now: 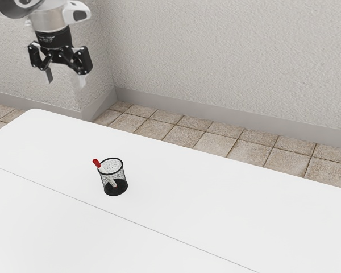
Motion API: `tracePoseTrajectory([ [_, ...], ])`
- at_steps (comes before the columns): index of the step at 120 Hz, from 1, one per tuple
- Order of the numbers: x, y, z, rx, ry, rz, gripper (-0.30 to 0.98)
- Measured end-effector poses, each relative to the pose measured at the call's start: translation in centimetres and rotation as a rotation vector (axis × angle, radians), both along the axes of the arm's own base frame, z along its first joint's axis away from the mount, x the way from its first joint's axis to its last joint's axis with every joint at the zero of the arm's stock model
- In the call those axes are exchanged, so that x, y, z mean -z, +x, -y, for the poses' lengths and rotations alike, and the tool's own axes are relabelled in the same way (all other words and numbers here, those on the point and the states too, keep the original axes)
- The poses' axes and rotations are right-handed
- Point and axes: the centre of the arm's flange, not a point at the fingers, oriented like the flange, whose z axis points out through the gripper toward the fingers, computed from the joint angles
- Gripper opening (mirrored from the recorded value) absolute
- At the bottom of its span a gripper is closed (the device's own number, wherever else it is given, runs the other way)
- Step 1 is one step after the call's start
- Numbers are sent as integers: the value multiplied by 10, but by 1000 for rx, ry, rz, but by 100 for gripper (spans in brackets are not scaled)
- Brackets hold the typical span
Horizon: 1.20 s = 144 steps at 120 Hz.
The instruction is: Take the marker out of the pen holder and place it to the left of the pen holder.
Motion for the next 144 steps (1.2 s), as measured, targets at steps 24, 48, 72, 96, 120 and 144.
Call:
tracePoseTrajectory([
  [24, 0, -4, 0, -23, -4, 22, 69],
  [48, 73, -9, 19, 2, -13, -30, 69],
  [72, 172, -15, -4, -55, -34, -38, 69],
  [96, 223, 3, -15, -84, -43, 10, 69],
  [120, 244, 16, -25, -69, -42, 43, 69],
  [144, 275, 22, -29, -40, -54, -11, 68],
])
